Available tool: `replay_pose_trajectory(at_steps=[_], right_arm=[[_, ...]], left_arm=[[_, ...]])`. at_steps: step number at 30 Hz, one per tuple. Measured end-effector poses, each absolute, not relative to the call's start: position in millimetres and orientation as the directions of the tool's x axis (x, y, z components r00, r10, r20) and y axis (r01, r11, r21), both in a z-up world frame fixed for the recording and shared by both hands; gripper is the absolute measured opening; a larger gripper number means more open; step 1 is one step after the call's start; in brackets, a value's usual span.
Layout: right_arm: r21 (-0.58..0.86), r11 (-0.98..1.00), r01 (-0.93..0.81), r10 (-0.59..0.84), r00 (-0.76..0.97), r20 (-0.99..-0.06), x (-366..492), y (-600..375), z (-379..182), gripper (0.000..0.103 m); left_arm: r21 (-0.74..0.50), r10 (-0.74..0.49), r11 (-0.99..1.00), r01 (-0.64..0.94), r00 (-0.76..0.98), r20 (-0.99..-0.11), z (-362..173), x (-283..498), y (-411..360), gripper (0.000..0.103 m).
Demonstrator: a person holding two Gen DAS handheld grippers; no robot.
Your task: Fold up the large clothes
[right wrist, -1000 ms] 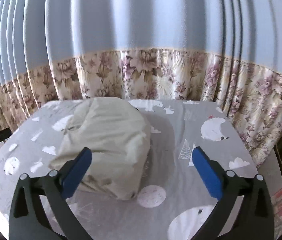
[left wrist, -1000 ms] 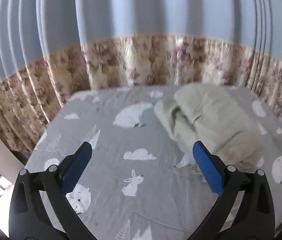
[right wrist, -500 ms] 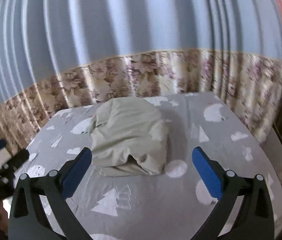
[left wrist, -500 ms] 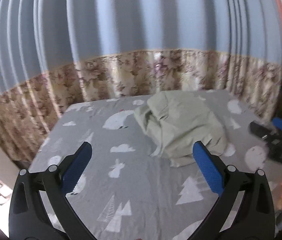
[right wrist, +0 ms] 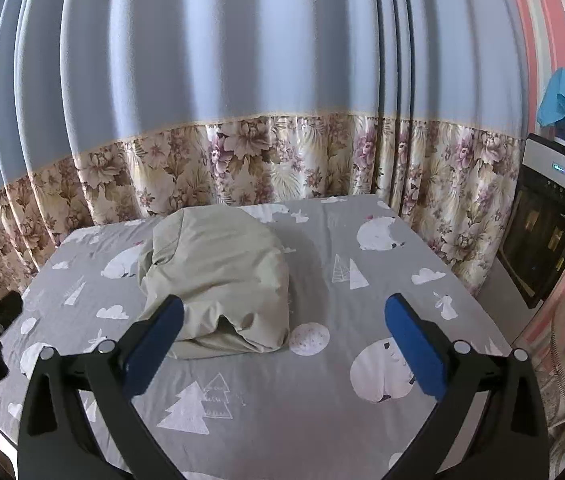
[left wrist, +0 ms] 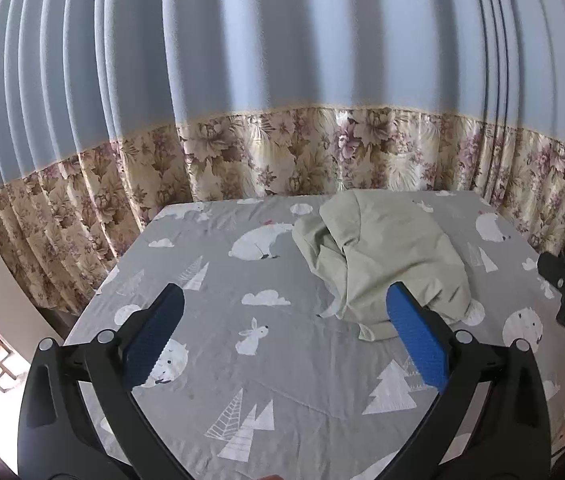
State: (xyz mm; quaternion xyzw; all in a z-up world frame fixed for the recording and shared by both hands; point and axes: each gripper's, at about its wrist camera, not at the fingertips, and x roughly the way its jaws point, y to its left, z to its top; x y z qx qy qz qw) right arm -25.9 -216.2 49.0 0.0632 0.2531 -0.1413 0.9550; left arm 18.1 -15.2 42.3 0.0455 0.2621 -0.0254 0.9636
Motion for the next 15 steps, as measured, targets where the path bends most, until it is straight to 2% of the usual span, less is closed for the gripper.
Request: replay_pose_trajectory(at_steps=[15], right_arm=[[0.034,0.956,0.293,-0.231,0.816,-0.529,-8.7,-211.6,42.3,0.101]], left_arm=[[0.052,-0.009,0.998,0.041,0.861,-0.509,44.4,27.3,-1.4,0.100]])
